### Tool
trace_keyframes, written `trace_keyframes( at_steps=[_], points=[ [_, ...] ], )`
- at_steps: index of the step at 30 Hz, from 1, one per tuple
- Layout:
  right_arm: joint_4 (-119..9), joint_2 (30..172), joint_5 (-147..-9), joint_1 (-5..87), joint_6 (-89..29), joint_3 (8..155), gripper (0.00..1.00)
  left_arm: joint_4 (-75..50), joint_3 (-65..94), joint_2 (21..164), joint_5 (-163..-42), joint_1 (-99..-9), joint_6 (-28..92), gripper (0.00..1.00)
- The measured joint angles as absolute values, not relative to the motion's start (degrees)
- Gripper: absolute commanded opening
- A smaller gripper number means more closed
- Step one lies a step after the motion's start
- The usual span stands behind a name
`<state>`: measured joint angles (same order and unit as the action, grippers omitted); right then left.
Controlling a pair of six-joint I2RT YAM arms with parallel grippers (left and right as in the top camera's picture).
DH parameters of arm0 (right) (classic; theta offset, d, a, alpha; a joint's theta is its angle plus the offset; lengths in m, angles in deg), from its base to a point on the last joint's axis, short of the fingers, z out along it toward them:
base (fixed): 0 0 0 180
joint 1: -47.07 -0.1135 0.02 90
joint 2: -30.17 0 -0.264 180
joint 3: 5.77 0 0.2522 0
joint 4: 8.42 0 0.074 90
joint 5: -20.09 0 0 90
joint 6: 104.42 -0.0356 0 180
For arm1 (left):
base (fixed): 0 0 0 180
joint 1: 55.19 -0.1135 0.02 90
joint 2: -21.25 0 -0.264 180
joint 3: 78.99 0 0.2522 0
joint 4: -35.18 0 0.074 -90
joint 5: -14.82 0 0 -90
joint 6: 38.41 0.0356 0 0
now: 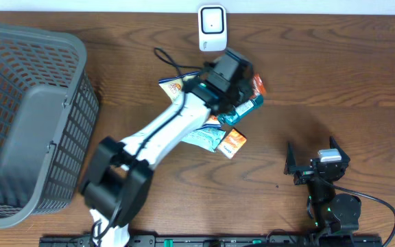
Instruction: Scan the item barcode
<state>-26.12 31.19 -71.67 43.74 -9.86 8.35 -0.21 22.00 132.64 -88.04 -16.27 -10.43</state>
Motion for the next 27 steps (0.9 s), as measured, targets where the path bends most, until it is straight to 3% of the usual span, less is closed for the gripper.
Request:
trace_keyframes(
  at_steps=[3, 4, 7, 8, 10, 17, 18, 19, 23, 27],
  points=[
    [-26.10, 31.19, -71.67, 43.74, -9.86, 8.35, 0.99, 0.71, 22.00, 135.42, -88.09, -14.22, -12.99, 0.08],
    [-26.10, 31.19, -71.67, 43.74, -9.86, 8.35, 0.99, 0.82, 22.00, 136.05, -88.07, -13.56, -13.45, 0.13],
    [-26.12, 31.19, -71.67, 43.74, -9.88, 8.35, 0.99, 0.97, 22.00, 137.04, -87.41, -12.10, -14.47, 0.50],
    [-26.10, 31.19, -71.67, 43.74, -9.86, 8.35, 0.99, 1.08, 22.00, 137.14, -87.10, -11.75, -14.60, 0.67],
    [-26.12, 31.19, -71.67, 43.74, -9.86, 8.35, 0.99, 1.10, 22.00, 137.19, -86.75, -11.20, -15.08, 0.80],
    [-26.12, 31.19, -71.67, 43.74, -9.86, 8.35, 0.99, 1.12, 22.00, 137.19, -86.16, -11.64, -13.97, 0.85],
    [-26.12, 31.19, -71.67, 43.74, -9.88, 8.35, 0.99, 1.14, 22.02, 137.19, -86.16, -11.92, -12.83, 0.94],
    [-26.10, 31.19, -71.67, 43.74, -9.86, 8.35, 0.99, 1.10, 22.08, 137.10, -86.14, -12.30, -11.43, 0.94],
    [-26.12, 31.19, -71.67, 43.74, -9.86, 8.35, 0.99, 0.90, 22.45, 135.07, -86.03, -15.84, -1.62, 0.98],
    [-26.12, 31.19, -71.67, 43.74, -9.86, 8.35, 0.99, 0.88, 24.12, 124.42, -81.12, -22.02, 11.06, 1.00]
  ],
)
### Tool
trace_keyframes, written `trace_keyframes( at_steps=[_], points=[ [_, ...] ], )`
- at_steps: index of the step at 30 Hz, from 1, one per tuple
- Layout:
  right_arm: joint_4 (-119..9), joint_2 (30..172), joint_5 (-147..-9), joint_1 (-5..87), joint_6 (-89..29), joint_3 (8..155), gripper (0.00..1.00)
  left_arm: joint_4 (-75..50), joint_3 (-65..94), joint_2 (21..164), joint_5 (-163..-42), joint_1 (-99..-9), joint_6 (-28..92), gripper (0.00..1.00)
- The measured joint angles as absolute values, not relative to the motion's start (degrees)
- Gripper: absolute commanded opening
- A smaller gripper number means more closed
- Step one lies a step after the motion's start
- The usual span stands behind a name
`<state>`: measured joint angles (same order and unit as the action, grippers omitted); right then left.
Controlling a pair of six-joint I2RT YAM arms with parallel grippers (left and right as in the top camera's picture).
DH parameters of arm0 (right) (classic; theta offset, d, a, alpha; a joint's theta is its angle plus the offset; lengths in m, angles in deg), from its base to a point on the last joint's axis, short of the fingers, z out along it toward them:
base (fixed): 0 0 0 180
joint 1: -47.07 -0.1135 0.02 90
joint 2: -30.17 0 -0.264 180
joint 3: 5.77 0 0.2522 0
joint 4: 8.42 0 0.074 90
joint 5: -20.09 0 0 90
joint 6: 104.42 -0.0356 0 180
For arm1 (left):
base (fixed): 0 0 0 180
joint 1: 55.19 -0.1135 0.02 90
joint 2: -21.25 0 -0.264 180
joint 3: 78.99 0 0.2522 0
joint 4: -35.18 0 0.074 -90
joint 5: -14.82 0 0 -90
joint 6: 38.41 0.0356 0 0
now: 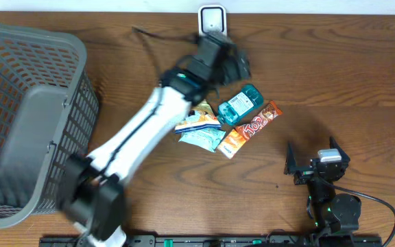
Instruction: Scan the item barcode
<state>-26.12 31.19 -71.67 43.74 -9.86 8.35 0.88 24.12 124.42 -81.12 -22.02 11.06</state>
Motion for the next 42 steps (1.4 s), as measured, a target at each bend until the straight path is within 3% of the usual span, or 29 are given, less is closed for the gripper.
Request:
trace_keyframes(
  at_steps=[8, 14, 21, 42],
  points=[
    [-26.12, 31.19, -71.67, 43.74, -9.86, 8.35, 0.99, 6.11, 27.87, 101.02, -60.68, -25.41, 39.80, 1.00],
    [-26.10, 31.19, -71.67, 43.74, -9.86, 8.35, 0.99, -5.08, 27.98, 91.46, -54.17, -25.41, 52.89, 0.99],
    [-26.12, 31.19, -71.67, 43.74, -9.88, 8.35, 0.99, -11.23, 27.96, 85.96, -54.06, -25.41, 55.29, 1.00],
    [-26.12, 31.19, -71.67, 43.74, -9.86, 8.35, 0.99, -11.71, 25.65, 69.24, -62.86, -28.71, 53.04, 0.99]
  ],
)
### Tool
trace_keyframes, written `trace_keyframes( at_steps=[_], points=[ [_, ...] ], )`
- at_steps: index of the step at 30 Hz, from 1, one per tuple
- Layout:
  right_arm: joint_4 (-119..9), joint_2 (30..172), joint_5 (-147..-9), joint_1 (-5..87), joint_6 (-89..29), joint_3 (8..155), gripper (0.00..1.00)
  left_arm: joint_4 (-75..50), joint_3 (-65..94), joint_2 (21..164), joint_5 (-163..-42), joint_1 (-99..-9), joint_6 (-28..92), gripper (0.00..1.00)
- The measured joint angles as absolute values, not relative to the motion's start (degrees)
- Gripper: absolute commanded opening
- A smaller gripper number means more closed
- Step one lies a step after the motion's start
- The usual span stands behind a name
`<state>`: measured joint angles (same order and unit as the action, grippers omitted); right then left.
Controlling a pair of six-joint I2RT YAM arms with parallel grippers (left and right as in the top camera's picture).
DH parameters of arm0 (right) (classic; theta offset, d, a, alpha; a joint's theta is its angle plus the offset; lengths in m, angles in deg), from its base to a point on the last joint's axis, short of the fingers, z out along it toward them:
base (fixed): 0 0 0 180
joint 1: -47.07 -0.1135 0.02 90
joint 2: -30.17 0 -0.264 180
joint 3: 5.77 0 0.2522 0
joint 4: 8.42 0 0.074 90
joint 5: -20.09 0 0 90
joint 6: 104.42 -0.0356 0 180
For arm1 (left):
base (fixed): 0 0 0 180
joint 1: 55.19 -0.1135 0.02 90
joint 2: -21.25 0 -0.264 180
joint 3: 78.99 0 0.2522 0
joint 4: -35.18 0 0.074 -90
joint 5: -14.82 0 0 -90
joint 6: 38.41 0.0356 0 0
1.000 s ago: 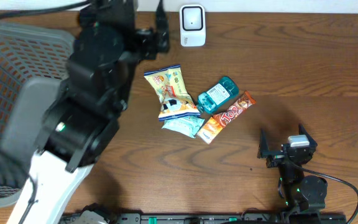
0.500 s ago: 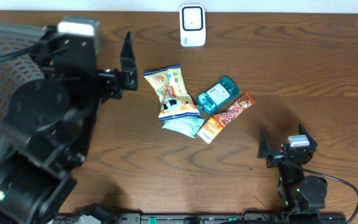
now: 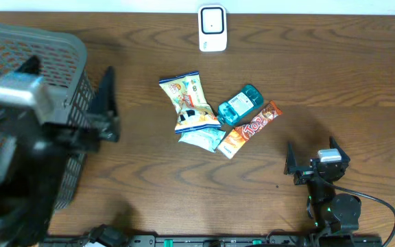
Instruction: Scan the item barcode
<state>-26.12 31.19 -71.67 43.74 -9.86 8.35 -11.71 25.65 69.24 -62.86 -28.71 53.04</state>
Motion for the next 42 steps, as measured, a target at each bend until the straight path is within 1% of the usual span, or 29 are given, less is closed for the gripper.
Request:
trace_keyframes(
  at_steps=[3, 6, 11, 16, 21, 26, 30, 37, 42],
  points=[
    [-26.10, 31.19, -71.67, 43.74, -9.86, 8.35, 0.99, -11.77, 25.14, 66.42, -64.44, -31.79, 53.33, 0.99],
    [-26.10, 31.19, -71.67, 43.74, -9.88, 8.35, 0.99, -12.73, 24.31, 63.29, -69.31, -35.84, 53.55, 1.00],
    [-26.10, 31.19, -71.67, 43.74, -9.88, 8.35, 0.99, -15.60, 22.28, 57.39, -83.30, -44.91, 53.57, 1.00],
    [-26.08, 31.19, -71.67, 43.74, -9.86, 8.35, 0.99, -16.91, 21.67, 51.12, -90.86, -49.80, 53.57, 0.99],
    [-26.12, 31.19, -71.67, 43.74, -9.88, 8.35, 0.99, -17.22, 21.51, 44.43, -93.53, -50.20, 53.57, 0.99],
    [-26.10, 31.19, -71.67, 43.74, -9.86, 8.35, 0.99, -17.37, 20.09, 36.21, -95.13, -52.23, 53.57, 0.99],
    [-26.10, 31.19, -71.67, 43.74, -9.88, 8.35, 0.99, -17.65, 18.39, 29.59, -98.80, -54.06, 53.57, 0.99],
    [-26.10, 31.19, -71.67, 43.74, -9.86, 8.35, 0.99, -16.69, 12.73, 24.49, -100.79, -57.65, 53.57, 0.99],
    [-26.10, 31.19, -71.67, 43.74, -9.86, 8.35, 0.99, -15.99, 8.95, 23.55, -100.83, -60.64, 53.57, 0.99]
  ],
)
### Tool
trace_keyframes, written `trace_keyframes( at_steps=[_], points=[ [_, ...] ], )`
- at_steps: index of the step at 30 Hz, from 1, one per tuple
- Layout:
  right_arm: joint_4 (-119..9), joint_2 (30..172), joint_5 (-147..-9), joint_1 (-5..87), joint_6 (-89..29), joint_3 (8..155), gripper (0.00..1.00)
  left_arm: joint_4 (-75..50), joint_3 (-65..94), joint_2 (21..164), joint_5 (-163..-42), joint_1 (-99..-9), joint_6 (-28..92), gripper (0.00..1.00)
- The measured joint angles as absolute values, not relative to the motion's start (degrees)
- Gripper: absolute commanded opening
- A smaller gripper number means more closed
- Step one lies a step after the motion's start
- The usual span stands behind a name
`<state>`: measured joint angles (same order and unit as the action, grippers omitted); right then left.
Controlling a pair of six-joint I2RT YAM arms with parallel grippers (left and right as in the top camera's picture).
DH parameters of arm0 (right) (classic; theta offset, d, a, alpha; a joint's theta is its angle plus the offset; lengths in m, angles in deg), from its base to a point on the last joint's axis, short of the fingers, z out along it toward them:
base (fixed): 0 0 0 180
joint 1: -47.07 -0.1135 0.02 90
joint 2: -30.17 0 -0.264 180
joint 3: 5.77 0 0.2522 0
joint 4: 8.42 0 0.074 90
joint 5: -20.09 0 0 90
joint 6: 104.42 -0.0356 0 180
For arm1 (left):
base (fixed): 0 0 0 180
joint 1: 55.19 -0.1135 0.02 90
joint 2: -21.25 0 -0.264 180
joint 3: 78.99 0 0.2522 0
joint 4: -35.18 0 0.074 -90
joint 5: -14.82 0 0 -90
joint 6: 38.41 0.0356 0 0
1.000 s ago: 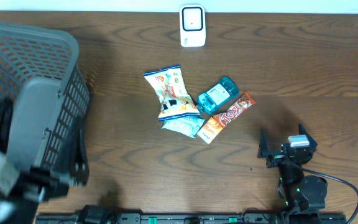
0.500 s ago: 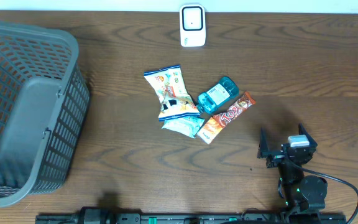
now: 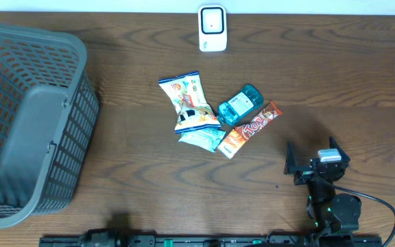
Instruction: Scan the item barcode
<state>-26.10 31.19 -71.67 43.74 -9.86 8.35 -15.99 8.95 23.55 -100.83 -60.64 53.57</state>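
Observation:
The white barcode scanner (image 3: 212,27) stands at the back edge of the table. In the middle lies a small pile of items: a snack packet (image 3: 187,101), a teal pack with a white label (image 3: 239,103), an orange bar (image 3: 251,128) and a pale blue packet (image 3: 201,138). My right gripper (image 3: 314,159) rests near the front right, open and holding nothing, well apart from the pile. My left arm and its gripper are out of view.
A large grey mesh basket (image 3: 81,103) takes up the left side of the table. A dark rail (image 3: 197,241) runs along the front edge. The right arm's base and cable (image 3: 338,209) sit at the front right.
The left arm, which loomed large over the basket at the left, has gone out of view. The items, the scanner and the right gripper stand as before.
My left arm first reached over the item pile, its gripper covering the teal pack and the bar. Then the gripper was up near the scanner, with teal pack and bar lying uncovered. Later the arm was over the basket, and now it is out of sight.

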Motion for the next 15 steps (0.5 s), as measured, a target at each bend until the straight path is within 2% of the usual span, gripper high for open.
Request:
trace_keyframes(
  at_steps=[7, 11, 15],
  points=[
    [-26.12, 31.19, -71.67, 43.74, -9.88, 8.35, 0.99, -12.87, 7.29, 23.55, -100.83, -65.71, 53.57, 0.99],
    [-26.12, 31.19, -71.67, 43.74, -9.86, 8.35, 0.99, -3.27, 7.70, 23.55, -100.83, -65.69, 53.57, 0.99],
    [-26.12, 31.19, -71.67, 43.74, -10.84, 8.35, 0.99, -0.76, 8.12, 23.55, -100.83, -65.69, 53.46, 0.99]
  ],
)
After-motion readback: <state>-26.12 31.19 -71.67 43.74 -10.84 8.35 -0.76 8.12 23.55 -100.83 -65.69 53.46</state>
